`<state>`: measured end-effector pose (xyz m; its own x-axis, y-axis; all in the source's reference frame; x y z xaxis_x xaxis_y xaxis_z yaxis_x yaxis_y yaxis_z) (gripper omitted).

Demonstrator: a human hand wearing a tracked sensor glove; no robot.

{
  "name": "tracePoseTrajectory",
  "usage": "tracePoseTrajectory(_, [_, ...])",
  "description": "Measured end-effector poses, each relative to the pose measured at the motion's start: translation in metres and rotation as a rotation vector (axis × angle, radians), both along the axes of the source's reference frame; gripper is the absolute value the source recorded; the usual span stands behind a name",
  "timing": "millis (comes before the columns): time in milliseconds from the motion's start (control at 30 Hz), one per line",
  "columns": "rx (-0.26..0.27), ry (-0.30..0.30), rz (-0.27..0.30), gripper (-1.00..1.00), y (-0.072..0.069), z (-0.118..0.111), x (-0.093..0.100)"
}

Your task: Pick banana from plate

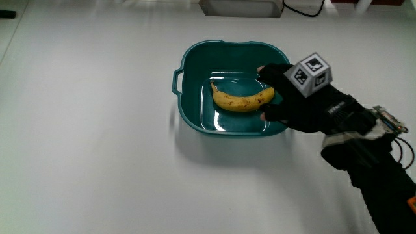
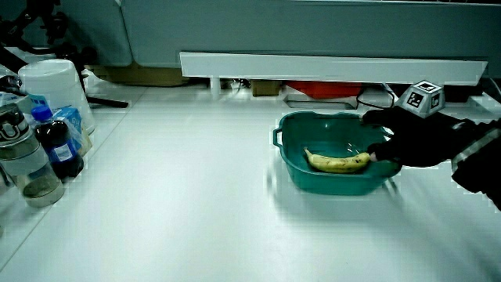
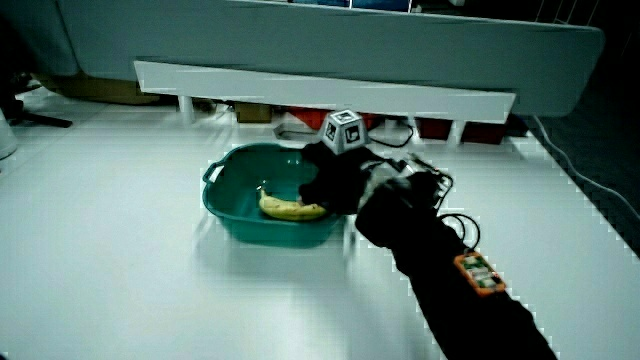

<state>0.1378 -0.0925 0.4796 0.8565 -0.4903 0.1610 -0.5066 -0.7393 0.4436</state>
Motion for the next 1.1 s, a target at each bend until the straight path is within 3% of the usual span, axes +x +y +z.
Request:
tracePoseTrajectory(67, [0.024, 0.055, -0.010, 0.00, -0.003, 0.001, -0.011])
tracePoseTrajectory(133, [-0.040, 0.052, -0.048, 0.00, -0.004, 0.006, -0.020])
tracePoseTrajectory(200, [-0.062, 0.060, -0.063, 0.00, -0.005, 0.007, -0.028])
tracePoseTrajectory(233, [-0.048, 0.075, -0.064, 0.00, -0.004, 0.009, -0.030])
tracePoseTrajectory(433, [-0.105, 0.104, -0.066, 0.00, -0.006, 0.030, -0.035])
tracePoseTrajectory(967, [-0.138, 0.170, -0.058, 0.00, -0.006, 0.060, -0.055])
tracePoseTrajectory(1100, [-0.171, 0.192, -0.090, 0.06, -0.004, 0.071, -0.063])
